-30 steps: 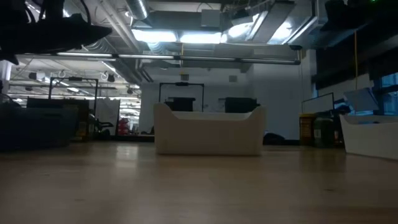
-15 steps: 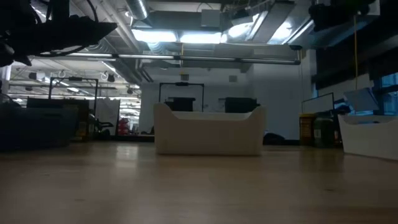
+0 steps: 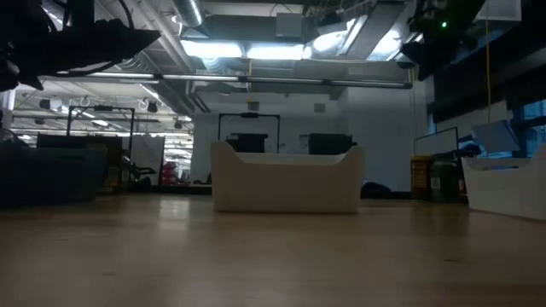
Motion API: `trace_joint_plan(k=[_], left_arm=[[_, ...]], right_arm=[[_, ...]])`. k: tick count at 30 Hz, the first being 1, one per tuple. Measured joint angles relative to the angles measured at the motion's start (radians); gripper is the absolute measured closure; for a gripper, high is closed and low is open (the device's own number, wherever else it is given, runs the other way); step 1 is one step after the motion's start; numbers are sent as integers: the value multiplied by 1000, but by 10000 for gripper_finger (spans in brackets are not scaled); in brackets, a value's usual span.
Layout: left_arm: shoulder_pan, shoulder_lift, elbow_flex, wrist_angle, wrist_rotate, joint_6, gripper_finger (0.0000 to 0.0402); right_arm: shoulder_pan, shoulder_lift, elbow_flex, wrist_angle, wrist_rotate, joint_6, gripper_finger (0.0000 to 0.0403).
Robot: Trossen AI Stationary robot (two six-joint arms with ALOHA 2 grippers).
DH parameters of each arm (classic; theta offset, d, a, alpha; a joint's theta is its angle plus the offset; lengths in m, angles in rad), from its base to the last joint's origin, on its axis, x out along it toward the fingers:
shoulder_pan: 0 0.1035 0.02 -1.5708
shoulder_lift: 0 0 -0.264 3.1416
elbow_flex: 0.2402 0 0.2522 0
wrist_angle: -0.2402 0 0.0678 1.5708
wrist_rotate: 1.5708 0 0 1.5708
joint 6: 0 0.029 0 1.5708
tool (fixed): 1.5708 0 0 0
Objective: Sort spices by type
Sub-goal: Put the top right green seasoning bottle into the right white bin
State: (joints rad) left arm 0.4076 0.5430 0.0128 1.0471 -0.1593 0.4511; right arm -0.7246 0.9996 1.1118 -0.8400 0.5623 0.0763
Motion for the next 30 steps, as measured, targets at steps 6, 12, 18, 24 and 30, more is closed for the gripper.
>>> trace_joint_plan(k=[6,12,18,24,30], left_arm=[[0,0,0,-21,0,1,400],[0,0,0,-16,0,1,400],[0,0,0,-15,0,-3,400],[0,0,0,-15,0,-6,400],[0,0,0,-15,0,-6,400]], right_arm=[[-50,74,5,-119,-159,81,395],[-62,127,5,-180,-242,83,395],[-62,155,5,-182,-216,85,393],[-62,162,5,-211,-242,156,327],[-62,162,-24,-216,-259,186,208]])
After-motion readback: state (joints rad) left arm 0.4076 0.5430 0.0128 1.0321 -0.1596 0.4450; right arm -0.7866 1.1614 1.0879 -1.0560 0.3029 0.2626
